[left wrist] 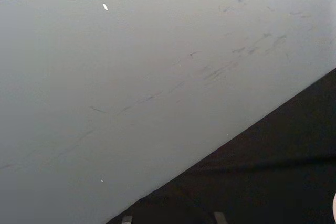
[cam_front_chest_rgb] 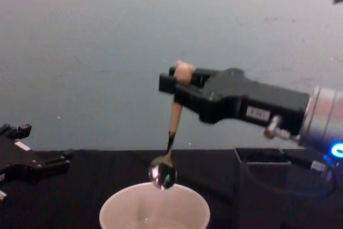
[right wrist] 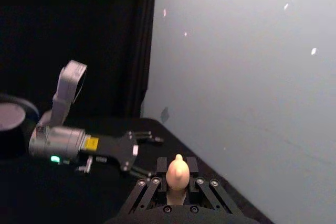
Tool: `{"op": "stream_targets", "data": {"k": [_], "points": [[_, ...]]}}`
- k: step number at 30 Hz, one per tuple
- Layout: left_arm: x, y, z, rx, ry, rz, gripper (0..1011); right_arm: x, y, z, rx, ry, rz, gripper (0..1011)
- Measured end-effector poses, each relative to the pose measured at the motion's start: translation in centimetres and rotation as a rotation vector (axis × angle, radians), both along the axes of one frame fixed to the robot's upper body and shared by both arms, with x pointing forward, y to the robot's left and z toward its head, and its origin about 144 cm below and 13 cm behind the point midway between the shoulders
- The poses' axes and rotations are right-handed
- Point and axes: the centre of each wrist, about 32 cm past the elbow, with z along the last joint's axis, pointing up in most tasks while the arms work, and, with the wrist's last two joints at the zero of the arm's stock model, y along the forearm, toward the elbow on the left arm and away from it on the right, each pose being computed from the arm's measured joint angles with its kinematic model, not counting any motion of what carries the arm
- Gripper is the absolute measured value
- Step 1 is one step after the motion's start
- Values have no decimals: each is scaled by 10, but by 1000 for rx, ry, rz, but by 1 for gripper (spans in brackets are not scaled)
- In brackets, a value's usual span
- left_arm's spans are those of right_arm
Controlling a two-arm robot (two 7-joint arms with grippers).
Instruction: Pick up the stirring spoon with one hand, stir inside the cup, then place it back in its original position.
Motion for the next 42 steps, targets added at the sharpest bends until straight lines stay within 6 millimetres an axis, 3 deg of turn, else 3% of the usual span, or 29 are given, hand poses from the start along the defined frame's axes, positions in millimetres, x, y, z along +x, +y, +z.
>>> {"op": "stream_targets", "data": {"k": [22,42], "points": [[0,0,0,0,0,0,1001,12,16,-49,-86,-20,21,213],[0,0,0,0,0,0,1001,11,20,-55,-100,1,20,213]]}}
